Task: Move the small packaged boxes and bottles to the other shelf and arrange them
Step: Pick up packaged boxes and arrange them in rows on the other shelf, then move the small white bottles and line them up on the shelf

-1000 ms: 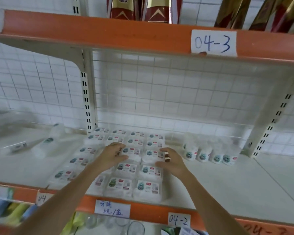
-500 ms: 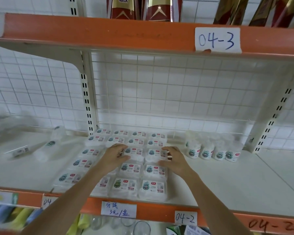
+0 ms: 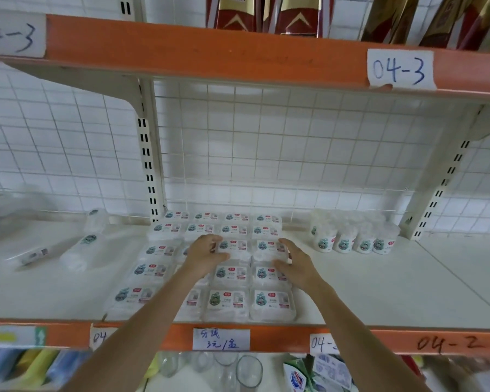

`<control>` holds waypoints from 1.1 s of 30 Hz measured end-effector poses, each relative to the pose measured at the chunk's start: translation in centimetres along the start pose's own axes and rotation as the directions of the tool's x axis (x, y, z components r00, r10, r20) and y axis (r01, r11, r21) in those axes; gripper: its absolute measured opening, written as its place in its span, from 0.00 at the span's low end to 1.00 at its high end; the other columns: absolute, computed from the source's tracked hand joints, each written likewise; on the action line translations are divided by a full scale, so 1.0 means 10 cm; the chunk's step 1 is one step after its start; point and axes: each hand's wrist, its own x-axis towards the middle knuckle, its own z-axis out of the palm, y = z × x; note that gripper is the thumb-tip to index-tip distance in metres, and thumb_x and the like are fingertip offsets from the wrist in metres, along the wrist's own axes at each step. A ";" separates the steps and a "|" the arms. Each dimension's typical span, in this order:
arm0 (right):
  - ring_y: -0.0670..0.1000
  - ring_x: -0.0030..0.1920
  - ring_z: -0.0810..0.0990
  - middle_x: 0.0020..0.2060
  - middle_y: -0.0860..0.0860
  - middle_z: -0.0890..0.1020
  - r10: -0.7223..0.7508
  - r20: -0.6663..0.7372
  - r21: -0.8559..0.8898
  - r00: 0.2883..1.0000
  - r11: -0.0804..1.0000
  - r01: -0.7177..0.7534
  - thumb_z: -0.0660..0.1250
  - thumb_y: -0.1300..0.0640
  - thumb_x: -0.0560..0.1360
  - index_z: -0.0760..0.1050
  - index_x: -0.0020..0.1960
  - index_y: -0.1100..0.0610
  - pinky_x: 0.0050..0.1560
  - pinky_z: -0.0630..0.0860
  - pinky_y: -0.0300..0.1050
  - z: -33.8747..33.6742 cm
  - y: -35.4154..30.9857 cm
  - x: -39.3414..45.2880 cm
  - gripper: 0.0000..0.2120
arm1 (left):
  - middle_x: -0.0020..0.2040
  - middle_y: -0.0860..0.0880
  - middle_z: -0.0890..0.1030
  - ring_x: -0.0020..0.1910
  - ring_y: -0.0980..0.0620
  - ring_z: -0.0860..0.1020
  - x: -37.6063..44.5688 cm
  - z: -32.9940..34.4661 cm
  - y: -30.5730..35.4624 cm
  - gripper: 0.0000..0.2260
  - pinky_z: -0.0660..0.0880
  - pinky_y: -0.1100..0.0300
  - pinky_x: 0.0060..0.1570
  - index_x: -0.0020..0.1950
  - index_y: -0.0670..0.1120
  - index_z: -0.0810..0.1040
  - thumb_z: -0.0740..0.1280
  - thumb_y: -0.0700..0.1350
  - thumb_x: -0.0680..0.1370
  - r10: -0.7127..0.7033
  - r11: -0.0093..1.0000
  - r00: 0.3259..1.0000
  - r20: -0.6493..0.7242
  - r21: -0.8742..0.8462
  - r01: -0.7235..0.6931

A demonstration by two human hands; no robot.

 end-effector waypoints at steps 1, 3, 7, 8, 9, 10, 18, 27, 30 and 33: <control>0.52 0.65 0.69 0.69 0.52 0.67 0.007 0.003 -0.016 1.000 1.000 -0.007 0.65 0.62 0.75 0.58 0.73 0.53 0.61 0.70 0.43 0.02 -0.03 -0.02 0.30 | 0.66 0.45 0.72 0.64 0.48 0.71 -0.01 0.01 0.00 0.23 0.66 0.62 0.58 0.64 0.42 0.71 0.72 0.38 0.71 0.010 1.000 1.000 -0.001 0.001 -0.010; 0.53 0.70 0.63 0.72 0.51 0.62 0.014 0.004 -0.005 1.000 1.000 -0.014 0.68 0.60 0.73 0.53 0.75 0.53 0.67 0.65 0.46 0.04 -0.08 -0.08 0.36 | 0.67 0.44 0.71 0.66 0.48 0.69 -0.04 0.02 -0.01 0.24 0.65 0.59 0.63 0.66 0.41 0.69 0.71 0.39 0.72 0.059 0.997 0.998 0.005 0.044 -0.060; 0.51 0.66 0.66 0.67 0.51 0.67 -0.024 -0.086 -0.018 0.996 1.000 0.023 0.70 0.58 0.72 0.61 0.72 0.56 0.67 0.67 0.48 0.00 -0.11 -0.28 0.32 | 0.68 0.44 0.70 0.67 0.48 0.68 -0.19 0.00 -0.04 0.22 0.65 0.55 0.67 0.68 0.42 0.67 0.66 0.40 0.75 0.162 0.982 0.986 -0.037 0.107 -0.157; 0.51 0.67 0.66 0.68 0.52 0.67 -0.057 -0.102 -0.090 0.993 0.995 0.047 0.69 0.57 0.73 0.63 0.71 0.56 0.67 0.65 0.45 -0.02 -0.11 -0.34 0.29 | 0.67 0.44 0.70 0.66 0.48 0.69 -0.25 -0.04 -0.03 0.20 0.66 0.56 0.66 0.68 0.42 0.68 0.66 0.40 0.76 0.187 0.979 0.981 -0.061 0.100 -0.180; 0.51 0.68 0.66 0.68 0.52 0.68 -0.088 -0.105 -0.161 0.991 0.984 0.070 0.68 0.56 0.74 0.64 0.70 0.55 0.66 0.63 0.43 -0.04 -0.11 -0.42 0.26 | 0.66 0.44 0.72 0.65 0.48 0.71 -0.31 -0.07 -0.02 0.19 0.67 0.56 0.65 0.66 0.41 0.70 0.65 0.39 0.76 0.214 0.974 0.974 -0.078 0.093 -0.206; 0.51 0.68 0.66 0.68 0.51 0.69 -0.128 -0.104 -0.226 0.986 0.969 0.102 0.67 0.55 0.74 0.66 0.69 0.55 0.66 0.63 0.42 -0.06 -0.11 -0.51 0.25 | 0.64 0.43 0.73 0.63 0.48 0.72 -0.38 -0.12 -0.01 0.17 0.67 0.57 0.63 0.65 0.41 0.71 0.65 0.39 0.76 0.245 0.967 0.966 -0.084 0.097 -0.237; 0.50 0.63 0.71 0.64 0.47 0.74 -0.313 0.003 -0.598 0.950 0.760 0.253 0.61 0.47 0.77 0.68 0.67 0.51 0.62 0.67 0.45 -0.16 -0.08 -1.48 0.20 | 0.60 0.49 0.74 0.59 0.50 0.74 -1.30 -0.51 0.08 0.17 0.71 0.56 0.55 0.65 0.46 0.72 0.63 0.49 0.77 0.449 0.652 0.892 0.052 0.664 -0.367; 0.49 0.59 0.74 0.60 0.46 0.74 -0.418 0.187 -0.566 0.889 0.694 0.445 0.58 0.45 0.75 0.71 0.64 0.49 0.50 0.69 0.40 0.04 0.12 -2.65 0.19 | 0.37 0.52 0.81 0.31 0.53 0.80 -2.92 -0.55 -0.25 0.16 0.75 0.64 0.28 0.41 0.50 0.80 0.55 0.55 0.67 0.408 0.498 0.912 0.049 0.825 -0.268; 0.47 0.60 0.73 0.60 0.45 0.75 -0.441 0.243 -0.492 0.864 0.711 0.502 0.60 0.46 0.76 0.71 0.63 0.49 0.52 0.69 0.39 0.29 0.07 -2.91 0.16 | 0.35 0.53 0.79 0.29 0.55 0.80 -3.39 -0.66 -0.41 0.15 0.73 0.67 0.26 0.39 0.50 0.79 0.56 0.55 0.66 0.348 0.546 0.937 0.030 0.806 -0.228; 0.45 0.62 0.71 0.62 0.43 0.74 -0.448 0.335 -0.434 0.829 0.708 0.558 0.61 0.47 0.77 0.69 0.65 0.48 0.58 0.67 0.40 0.59 -0.05 -3.08 0.17 | 0.44 0.54 0.80 0.38 0.54 0.81 -3.86 -0.92 -0.59 0.12 0.75 0.64 0.33 0.46 0.50 0.80 0.61 0.52 0.70 0.240 0.642 0.970 -0.038 0.756 -0.130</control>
